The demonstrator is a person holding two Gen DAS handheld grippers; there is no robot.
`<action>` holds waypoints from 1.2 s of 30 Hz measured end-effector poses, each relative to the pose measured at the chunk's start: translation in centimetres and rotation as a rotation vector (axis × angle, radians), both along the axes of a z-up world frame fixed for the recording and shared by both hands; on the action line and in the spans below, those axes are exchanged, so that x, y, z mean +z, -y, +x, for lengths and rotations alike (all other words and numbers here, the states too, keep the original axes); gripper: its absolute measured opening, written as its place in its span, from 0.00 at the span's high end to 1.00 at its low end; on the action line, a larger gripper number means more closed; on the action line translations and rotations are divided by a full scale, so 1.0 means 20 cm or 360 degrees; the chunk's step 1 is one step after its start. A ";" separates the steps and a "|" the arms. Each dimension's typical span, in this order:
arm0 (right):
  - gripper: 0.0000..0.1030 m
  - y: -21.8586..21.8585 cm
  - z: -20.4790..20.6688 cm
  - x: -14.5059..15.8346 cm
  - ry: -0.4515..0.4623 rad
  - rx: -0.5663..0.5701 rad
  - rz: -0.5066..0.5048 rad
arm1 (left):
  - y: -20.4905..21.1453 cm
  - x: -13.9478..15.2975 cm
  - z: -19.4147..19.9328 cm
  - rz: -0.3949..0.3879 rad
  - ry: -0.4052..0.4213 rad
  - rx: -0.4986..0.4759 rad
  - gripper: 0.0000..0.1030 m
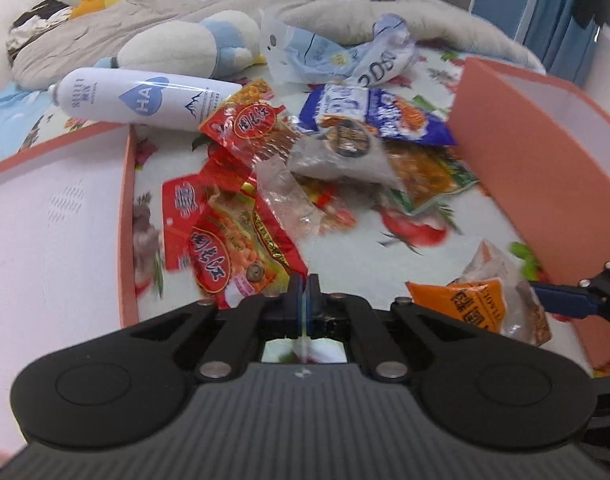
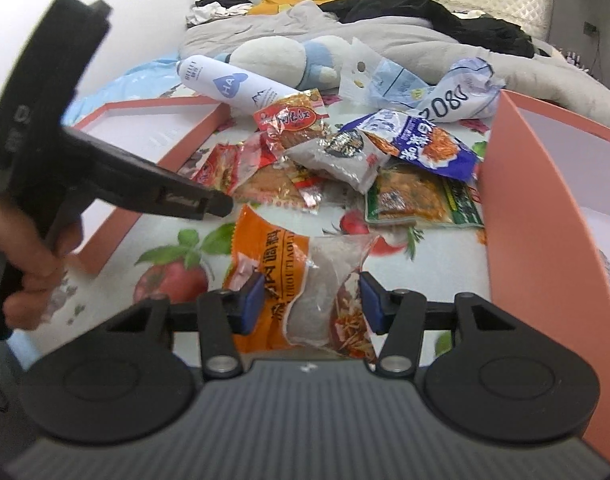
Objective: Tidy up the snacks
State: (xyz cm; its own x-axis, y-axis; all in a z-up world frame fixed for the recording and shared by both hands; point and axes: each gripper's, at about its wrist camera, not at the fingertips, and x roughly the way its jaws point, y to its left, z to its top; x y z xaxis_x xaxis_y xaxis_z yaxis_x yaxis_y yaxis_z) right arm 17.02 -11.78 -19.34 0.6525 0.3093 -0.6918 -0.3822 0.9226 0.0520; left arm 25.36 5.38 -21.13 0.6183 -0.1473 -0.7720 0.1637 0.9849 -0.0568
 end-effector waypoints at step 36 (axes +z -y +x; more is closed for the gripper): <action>0.48 0.15 -0.38 0.00 -0.0057 -0.0045 -0.0286 | 0.11 0.02 -0.56 -0.0554 -0.0090 0.0057 0.16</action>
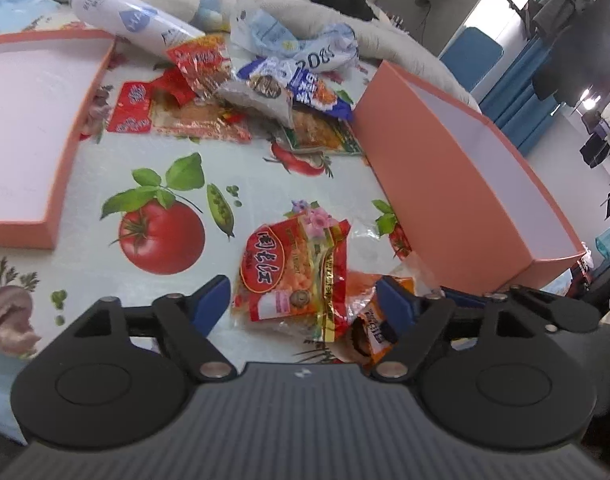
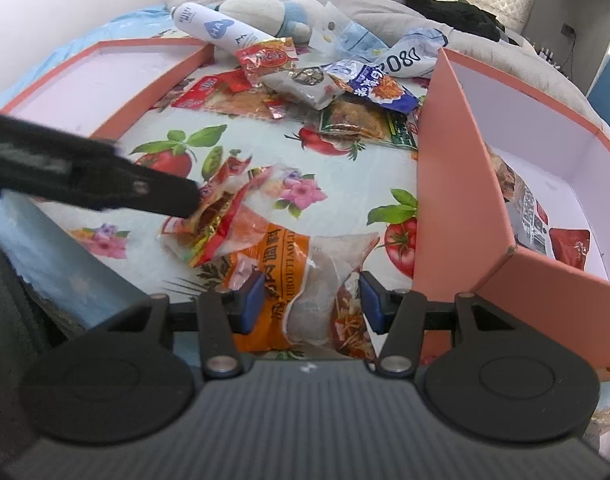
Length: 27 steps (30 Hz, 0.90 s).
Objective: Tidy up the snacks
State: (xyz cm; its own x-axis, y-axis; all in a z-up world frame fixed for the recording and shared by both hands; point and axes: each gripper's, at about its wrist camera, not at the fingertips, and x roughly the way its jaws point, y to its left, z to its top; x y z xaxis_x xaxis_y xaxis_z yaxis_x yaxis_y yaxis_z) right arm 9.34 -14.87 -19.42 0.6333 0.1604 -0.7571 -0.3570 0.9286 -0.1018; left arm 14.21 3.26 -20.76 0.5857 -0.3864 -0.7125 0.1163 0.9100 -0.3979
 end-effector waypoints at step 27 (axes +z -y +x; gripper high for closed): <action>0.48 0.03 0.00 -0.04 -0.0064 0.0002 0.0049 | 0.18 -0.17 0.18 0.0325 -0.0088 -0.0115 0.25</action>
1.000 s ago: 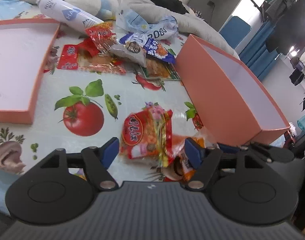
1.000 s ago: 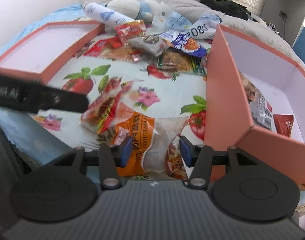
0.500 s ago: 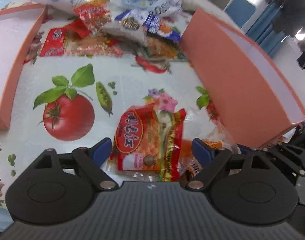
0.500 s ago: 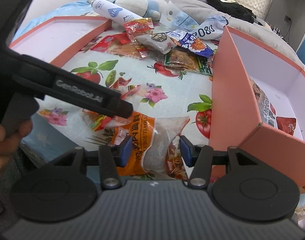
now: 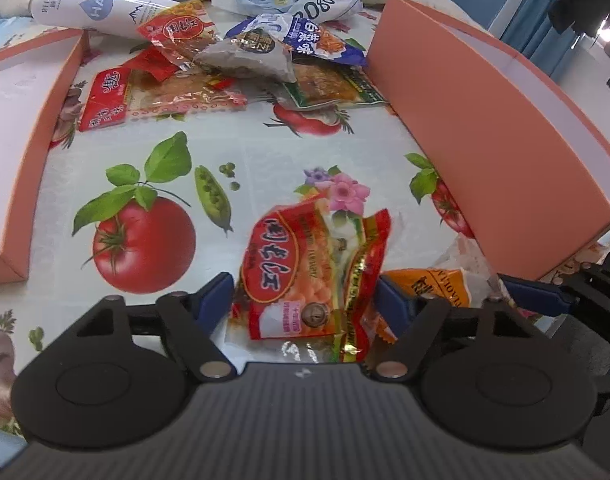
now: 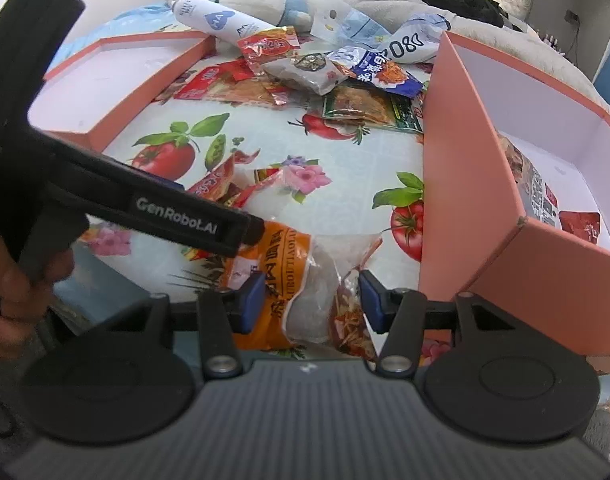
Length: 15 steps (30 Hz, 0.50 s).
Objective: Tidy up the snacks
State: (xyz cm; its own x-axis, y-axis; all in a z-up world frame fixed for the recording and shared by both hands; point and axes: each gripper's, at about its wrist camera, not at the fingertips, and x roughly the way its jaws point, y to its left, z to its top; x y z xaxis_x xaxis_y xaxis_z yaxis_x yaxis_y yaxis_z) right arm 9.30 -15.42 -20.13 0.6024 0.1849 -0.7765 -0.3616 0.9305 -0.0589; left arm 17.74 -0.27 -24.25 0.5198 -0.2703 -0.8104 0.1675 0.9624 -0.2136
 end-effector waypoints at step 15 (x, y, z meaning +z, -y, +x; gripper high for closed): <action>0.49 0.06 0.03 0.05 -0.0014 0.0032 0.0000 | -0.04 0.02 -0.03 -0.0004 0.0008 0.0190 0.46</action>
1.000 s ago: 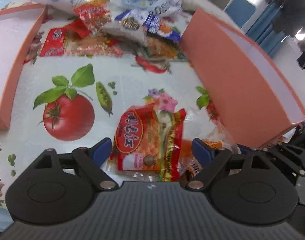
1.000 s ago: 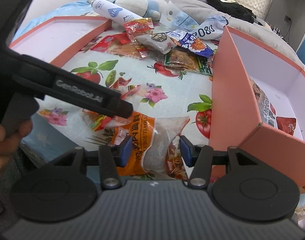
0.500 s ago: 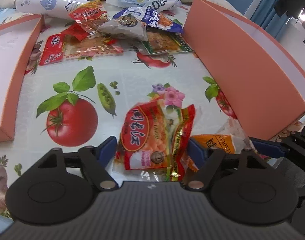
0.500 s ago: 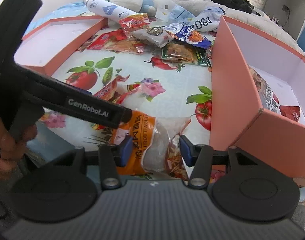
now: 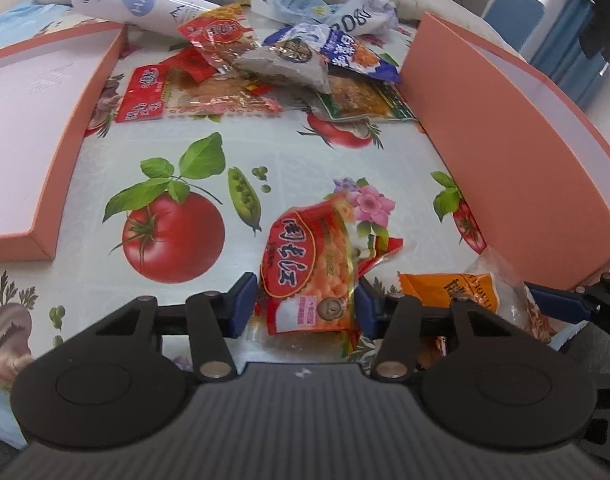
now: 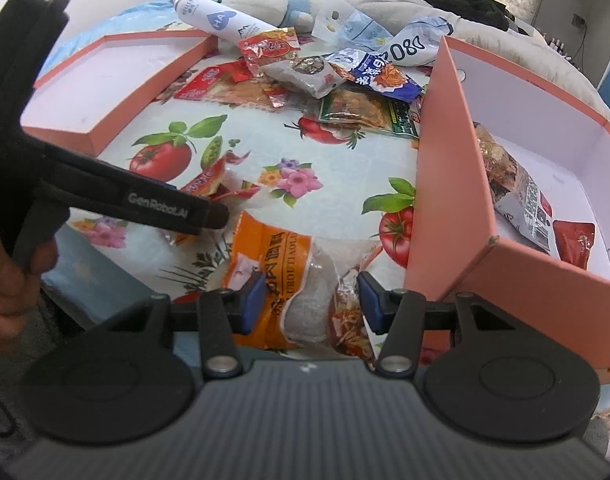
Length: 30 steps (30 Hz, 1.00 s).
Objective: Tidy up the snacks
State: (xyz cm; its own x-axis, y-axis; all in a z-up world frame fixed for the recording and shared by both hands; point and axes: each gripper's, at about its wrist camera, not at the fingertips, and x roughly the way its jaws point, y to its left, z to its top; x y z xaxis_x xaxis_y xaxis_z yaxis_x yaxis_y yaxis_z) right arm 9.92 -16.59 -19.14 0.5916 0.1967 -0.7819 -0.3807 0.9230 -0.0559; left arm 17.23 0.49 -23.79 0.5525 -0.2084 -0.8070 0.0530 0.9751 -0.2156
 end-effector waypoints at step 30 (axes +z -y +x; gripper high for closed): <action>0.49 0.05 -0.06 0.49 0.0328 -0.0172 0.0238 | -0.19 0.63 -0.20 -0.0130 0.0238 0.0207 0.46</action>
State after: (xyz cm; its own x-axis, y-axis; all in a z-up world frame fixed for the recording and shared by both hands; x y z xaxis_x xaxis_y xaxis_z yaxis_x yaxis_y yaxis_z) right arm 8.63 -17.66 -9.34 0.7589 0.2280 -0.6100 -0.2743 0.9615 0.0181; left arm 13.25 4.29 -11.28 0.6912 -0.1887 -0.6976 -0.0351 0.9554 -0.2932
